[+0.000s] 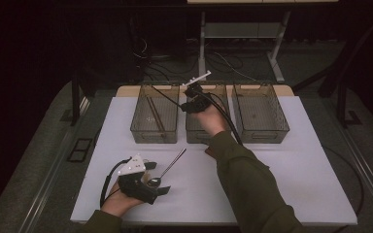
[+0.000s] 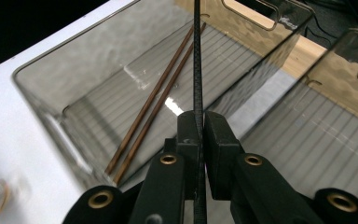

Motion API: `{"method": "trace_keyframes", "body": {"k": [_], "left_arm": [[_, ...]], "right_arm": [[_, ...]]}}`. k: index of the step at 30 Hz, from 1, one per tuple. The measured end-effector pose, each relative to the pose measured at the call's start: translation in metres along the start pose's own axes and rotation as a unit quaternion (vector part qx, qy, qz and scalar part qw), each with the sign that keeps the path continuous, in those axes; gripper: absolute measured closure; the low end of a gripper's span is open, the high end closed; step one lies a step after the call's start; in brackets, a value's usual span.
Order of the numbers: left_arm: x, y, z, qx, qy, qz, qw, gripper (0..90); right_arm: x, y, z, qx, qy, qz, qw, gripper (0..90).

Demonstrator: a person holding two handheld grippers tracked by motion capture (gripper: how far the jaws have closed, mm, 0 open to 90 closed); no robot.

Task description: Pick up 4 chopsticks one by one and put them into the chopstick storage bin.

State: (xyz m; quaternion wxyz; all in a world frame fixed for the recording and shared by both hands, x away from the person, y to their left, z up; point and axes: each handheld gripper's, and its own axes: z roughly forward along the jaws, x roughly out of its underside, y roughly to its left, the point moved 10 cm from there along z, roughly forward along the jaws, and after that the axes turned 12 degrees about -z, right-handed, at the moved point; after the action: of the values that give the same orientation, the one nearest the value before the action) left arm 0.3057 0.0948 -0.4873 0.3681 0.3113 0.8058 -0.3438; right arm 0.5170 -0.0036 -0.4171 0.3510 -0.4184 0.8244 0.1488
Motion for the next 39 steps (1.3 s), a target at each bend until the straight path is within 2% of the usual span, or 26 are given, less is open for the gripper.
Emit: {"method": "trace_keyframes", "body": {"k": [6,10,18,19,21,26,28,34,38,39], "left_arm": [[0.0,0.0,-0.001,0.003,0.0,-0.002,1.0,0.1],[-0.001,0.0,-0.001,0.003,-0.002,0.001,1.0,0.1],[-0.002,-0.001,-0.002,0.006,-0.005,-0.002,1.0,0.1],[-0.002,-0.001,-0.002,0.006,-0.005,-0.002,1.0,0.1],[-0.002,-0.001,-0.003,0.006,-0.005,-0.002,1.0,0.1],[-0.002,0.0,-0.002,0.006,-0.005,0.0,1.0,0.1],[-0.002,0.0,-0.002,0.005,-0.005,0.0,1.0,0.1],[-0.001,0.0,-0.001,0.004,-0.003,-0.001,1.0,0.1],[-0.001,0.0,-0.001,0.002,-0.002,0.004,1.0,0.1],[-0.001,-0.001,-0.001,0.003,-0.004,0.0,1.0,0.1]], "right_arm": [[-0.013,0.003,0.023,0.01,0.016,-0.003,0.9998,84.5],[-0.018,0.005,0.035,0.016,0.023,0.005,0.9996,84.4],[-0.024,0.015,0.054,0.011,0.03,0.01,0.9994,83.8],[-0.025,0.015,0.056,0.011,0.029,0.008,0.9995,83.2],[-0.027,0.016,0.057,0.011,0.021,0.012,0.9996,74.6],[-0.029,0.014,0.051,0.005,0.007,0.01,0.9999,61.9],[-0.031,0.015,0.045,-0.005,-0.002,0.007,1.0,57.4],[-0.029,0.015,0.025,-0.019,-0.03,-0.006,0.9994,50.7],[-0.025,0.018,0.01,-0.041,-0.05,-0.014,0.9978,47.1],[-0.023,0.019,0.006,-0.044,-0.054,-0.019,0.9974,46.5]]}}
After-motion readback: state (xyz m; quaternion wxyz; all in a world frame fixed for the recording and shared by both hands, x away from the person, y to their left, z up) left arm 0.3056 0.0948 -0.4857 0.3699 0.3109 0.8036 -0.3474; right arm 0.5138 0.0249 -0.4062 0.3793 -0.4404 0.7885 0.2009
